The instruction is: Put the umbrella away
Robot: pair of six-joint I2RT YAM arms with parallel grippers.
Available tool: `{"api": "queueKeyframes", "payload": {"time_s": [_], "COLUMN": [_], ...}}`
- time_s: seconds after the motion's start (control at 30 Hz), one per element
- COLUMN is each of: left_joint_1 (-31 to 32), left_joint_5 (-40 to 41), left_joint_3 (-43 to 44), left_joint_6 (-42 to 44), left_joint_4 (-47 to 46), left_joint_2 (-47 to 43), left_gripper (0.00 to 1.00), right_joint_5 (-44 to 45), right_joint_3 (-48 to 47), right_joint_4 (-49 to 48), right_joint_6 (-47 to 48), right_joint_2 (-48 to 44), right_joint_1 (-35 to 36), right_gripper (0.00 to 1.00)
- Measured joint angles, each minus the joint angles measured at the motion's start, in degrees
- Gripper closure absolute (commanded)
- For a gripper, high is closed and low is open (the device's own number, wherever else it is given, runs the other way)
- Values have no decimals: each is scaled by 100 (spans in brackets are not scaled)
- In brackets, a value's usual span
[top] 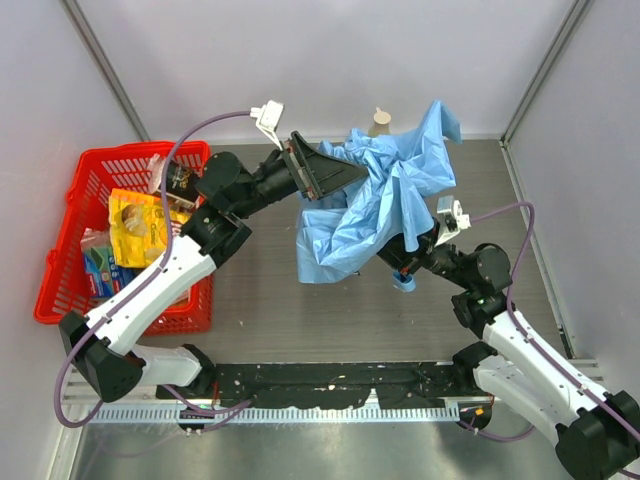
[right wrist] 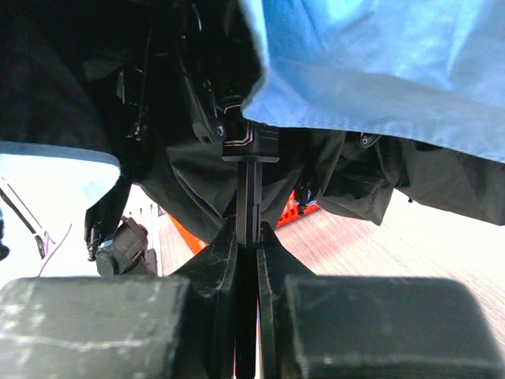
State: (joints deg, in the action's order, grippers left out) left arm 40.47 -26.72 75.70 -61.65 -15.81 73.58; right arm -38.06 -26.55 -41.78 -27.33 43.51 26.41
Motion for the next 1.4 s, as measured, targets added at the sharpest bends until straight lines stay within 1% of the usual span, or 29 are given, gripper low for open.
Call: {"api": "queueKeyframes", "payload": {"time_s": [0.2,0.37,0.53,0.7,0.8,0.9,1.07,1.17,1.2,1.23,1.3,1.37,1.4], "left_joint_1": [0,0,0,0,0,35,170,352,424,472,542,564,568], "left_joint_5": [76,105,173,275,293,343,662,920,999,1054,1169,1250,1266], "left_joint_3": [26,13,-684,-774,-616,-356,-192,0,94,168,341,448,511], "left_joint_6": [-105,72,293,509,503,479,481,651,719,796,901,979,990], "left_joint_4": [-66,59,74,195,188,188,212,330,385,426,562,649,691], "left_joint_2": [15,-39,-693,-1062,-949,-638,-234,-50,4,44,111,164,205], "left_gripper": [0,0,0,0,0,0,0,0,5,17,35,58,76], "right_joint_5": [-42,-39,-70,-164,-190,-184,-140,-92,-83,-72,-59,-61,-50], "right_joint_3": [-155,-219,-219,-330,-448,-507,-573,-629,-649,-682,-723,-772,-776], "right_joint_4": [192,376,424,562,581,601,933,1139,1182,1233,1257,1272,1276], "right_joint_6": [48,81,160,229,278,310,382,505,540,588,636,675,691], "right_joint_2": [0,-31,-52,-22,13,39,105,111,111,111,109,109,101], "right_joint_1": [0,0,11,11,11,9,7,-2,-2,-2,-4,-2,-2], "right_gripper": [99,99,99,99,99,99,99,99,99,99,99,99,99]}}
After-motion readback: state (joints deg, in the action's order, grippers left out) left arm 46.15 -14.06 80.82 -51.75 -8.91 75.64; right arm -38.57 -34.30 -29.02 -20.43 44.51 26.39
